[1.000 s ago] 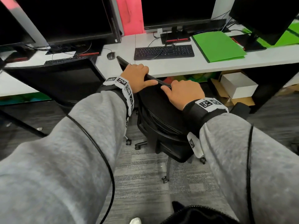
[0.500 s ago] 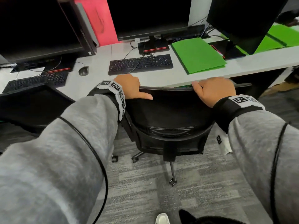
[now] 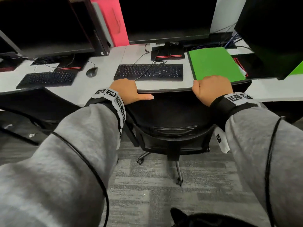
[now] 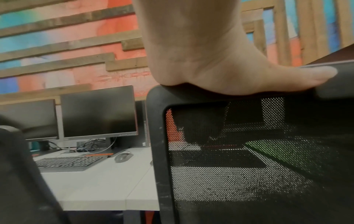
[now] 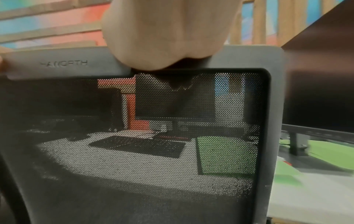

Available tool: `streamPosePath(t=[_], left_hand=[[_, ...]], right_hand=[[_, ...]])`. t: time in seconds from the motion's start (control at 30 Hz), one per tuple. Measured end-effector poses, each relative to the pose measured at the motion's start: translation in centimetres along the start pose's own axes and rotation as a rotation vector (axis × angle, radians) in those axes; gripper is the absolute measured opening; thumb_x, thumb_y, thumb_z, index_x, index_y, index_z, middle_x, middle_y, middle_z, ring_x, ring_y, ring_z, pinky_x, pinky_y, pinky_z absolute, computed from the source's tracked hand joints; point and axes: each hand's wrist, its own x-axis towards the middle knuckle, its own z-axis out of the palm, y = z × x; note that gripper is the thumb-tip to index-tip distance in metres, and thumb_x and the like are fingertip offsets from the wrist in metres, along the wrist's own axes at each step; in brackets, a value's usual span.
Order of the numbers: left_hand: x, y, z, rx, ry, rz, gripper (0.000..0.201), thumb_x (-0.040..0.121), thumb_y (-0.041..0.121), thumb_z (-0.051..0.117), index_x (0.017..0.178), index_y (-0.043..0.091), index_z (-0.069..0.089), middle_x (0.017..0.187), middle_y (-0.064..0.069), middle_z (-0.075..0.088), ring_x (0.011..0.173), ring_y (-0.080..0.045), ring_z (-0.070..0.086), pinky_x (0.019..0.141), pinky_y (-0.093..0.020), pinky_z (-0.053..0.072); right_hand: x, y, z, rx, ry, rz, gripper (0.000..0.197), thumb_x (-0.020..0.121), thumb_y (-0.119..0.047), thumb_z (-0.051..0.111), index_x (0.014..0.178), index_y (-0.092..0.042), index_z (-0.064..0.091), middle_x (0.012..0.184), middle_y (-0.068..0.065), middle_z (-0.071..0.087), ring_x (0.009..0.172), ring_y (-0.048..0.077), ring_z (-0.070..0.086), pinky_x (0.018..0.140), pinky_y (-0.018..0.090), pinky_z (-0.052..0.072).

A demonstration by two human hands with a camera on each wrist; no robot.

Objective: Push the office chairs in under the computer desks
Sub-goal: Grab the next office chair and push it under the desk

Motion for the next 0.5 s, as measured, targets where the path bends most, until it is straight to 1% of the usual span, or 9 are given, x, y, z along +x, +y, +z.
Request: streamPosePath(t=[0.07, 0.1, 0.17, 0.23, 0.3, 0.37, 0.4, 0.43, 0.5], left_hand=[[0.2, 0.3, 0.0, -0.016, 0.016, -0.060, 0.078, 0.067, 0.087, 0.035, 0.051, 0.011, 0.042, 0.056, -0.003, 0.049, 0.055, -0.019, 0.046, 0.061, -0.034, 0.038], [0.4, 0.3, -0.1, -0.014, 0.016, -0.092, 0.078, 0.069, 0.086, 0.036, 0.052, 0.011, 0.044, 0.058, -0.002, 0.049, 0.057, -0.020, 0.047, 0.064, -0.034, 0.039], [1.1, 0.5, -0.2, -0.004, -0.004, -0.137, 0.083, 0.065, 0.089, 0.032, 0.054, 0.008, 0.047, 0.059, -0.003, 0.051, 0.061, -0.023, 0.051, 0.064, -0.035, 0.042], [2.6, 0.9, -0.8, 0.020, -0.037, -0.128, 0.086, 0.061, 0.091, 0.028, 0.052, 0.007, 0.045, 0.056, -0.004, 0.051, 0.058, -0.023, 0.051, 0.063, -0.035, 0.044], [4.1, 0.9, -1.7, 0.036, -0.061, -0.121, 0.085, 0.062, 0.091, 0.029, 0.050, 0.008, 0.043, 0.055, -0.005, 0.049, 0.056, -0.023, 0.049, 0.061, -0.035, 0.043], [5.3, -0.1, -2.2, 0.041, -0.065, -0.128, 0.089, 0.054, 0.093, 0.023, 0.053, 0.008, 0.048, 0.056, -0.006, 0.051, 0.060, -0.025, 0.052, 0.065, -0.036, 0.047], [5.9, -0.8, -2.2, 0.042, -0.063, -0.124, 0.094, 0.050, 0.093, 0.019, 0.058, 0.007, 0.055, 0.058, -0.006, 0.054, 0.062, -0.026, 0.054, 0.068, -0.037, 0.050], [6.3, -1.3, -2.1, 0.044, -0.058, -0.120, 0.099, 0.049, 0.093, 0.018, 0.067, 0.008, 0.063, 0.061, -0.006, 0.059, 0.065, -0.026, 0.056, 0.068, -0.036, 0.050], [7.0, -1.3, -1.7, 0.084, -0.032, -0.085, 0.105, 0.052, 0.095, 0.017, 0.087, 0.013, 0.073, 0.068, -0.006, 0.066, 0.067, -0.024, 0.057, 0.064, -0.032, 0.045]], right_hand=[[1.5, 0.5, 0.3, 0.044, 0.023, -0.054, 0.055, 0.098, -0.029, 0.027, 0.088, 0.005, 0.069, 0.071, 0.018, 0.055, 0.070, 0.034, 0.051, 0.062, 0.032, 0.034], [2.4, 0.7, 0.5, 0.054, 0.028, -0.081, 0.054, 0.098, -0.028, 0.028, 0.090, 0.005, 0.069, 0.079, 0.023, 0.062, 0.076, 0.037, 0.057, 0.064, 0.033, 0.035], [3.7, 1.3, 0.8, 0.074, 0.033, -0.108, 0.053, 0.098, -0.028, 0.029, 0.093, 0.005, 0.069, 0.091, 0.026, 0.067, 0.085, 0.040, 0.061, 0.065, 0.034, 0.034], [4.5, 2.2, 1.1, 0.095, 0.033, -0.101, 0.052, 0.098, -0.028, 0.029, 0.092, 0.004, 0.069, 0.090, 0.025, 0.067, 0.084, 0.040, 0.061, 0.064, 0.033, 0.034], [5.3, 2.6, 1.3, 0.102, 0.026, -0.100, 0.052, 0.098, -0.028, 0.028, 0.091, 0.002, 0.069, 0.085, 0.022, 0.065, 0.079, 0.038, 0.059, 0.062, 0.033, 0.034], [6.5, 2.1, 1.4, 0.112, 0.005, -0.112, 0.052, 0.098, -0.028, 0.026, 0.094, -0.001, 0.070, 0.087, 0.020, 0.066, 0.081, 0.038, 0.060, 0.063, 0.033, 0.033], [7.2, 1.6, 1.4, 0.116, -0.002, -0.116, 0.053, 0.098, -0.029, 0.025, 0.095, -0.002, 0.070, 0.091, 0.020, 0.068, 0.084, 0.038, 0.062, 0.063, 0.033, 0.034], [7.9, 1.1, 1.4, 0.115, -0.005, -0.123, 0.055, 0.099, -0.030, 0.023, 0.095, -0.003, 0.071, 0.092, 0.020, 0.069, 0.086, 0.038, 0.063, 0.064, 0.033, 0.034], [8.7, 0.5, 1.7, 0.110, 0.000, -0.126, 0.056, 0.098, -0.030, 0.022, 0.093, -0.003, 0.071, 0.090, 0.019, 0.069, 0.082, 0.036, 0.062, 0.063, 0.032, 0.035]])
